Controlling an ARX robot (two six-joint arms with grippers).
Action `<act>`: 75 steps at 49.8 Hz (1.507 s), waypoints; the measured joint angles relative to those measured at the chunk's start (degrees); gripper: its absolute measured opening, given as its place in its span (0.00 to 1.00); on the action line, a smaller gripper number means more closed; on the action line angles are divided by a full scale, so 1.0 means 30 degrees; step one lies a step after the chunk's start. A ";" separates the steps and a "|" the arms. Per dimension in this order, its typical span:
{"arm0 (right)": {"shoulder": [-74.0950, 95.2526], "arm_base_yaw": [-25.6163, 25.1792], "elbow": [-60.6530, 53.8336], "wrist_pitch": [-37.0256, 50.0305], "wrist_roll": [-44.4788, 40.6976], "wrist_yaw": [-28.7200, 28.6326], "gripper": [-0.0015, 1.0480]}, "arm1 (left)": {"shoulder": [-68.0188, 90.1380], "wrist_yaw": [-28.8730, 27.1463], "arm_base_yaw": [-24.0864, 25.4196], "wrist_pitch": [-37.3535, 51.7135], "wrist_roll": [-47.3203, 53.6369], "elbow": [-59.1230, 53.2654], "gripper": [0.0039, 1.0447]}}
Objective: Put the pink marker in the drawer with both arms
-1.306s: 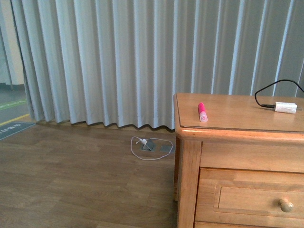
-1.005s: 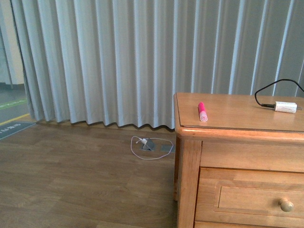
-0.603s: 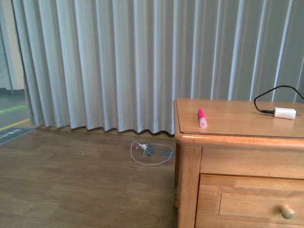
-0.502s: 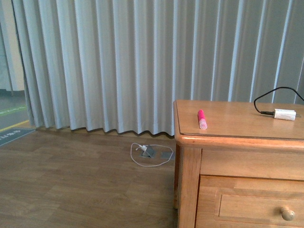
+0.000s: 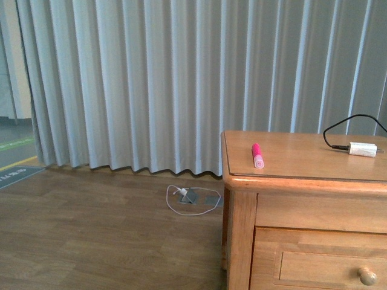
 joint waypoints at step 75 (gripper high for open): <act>3.4833 0.0539 0.9916 1.7092 0.0845 0.0379 0.92 | 0.0000 0.0000 0.0000 0.0000 0.0000 0.0000 0.95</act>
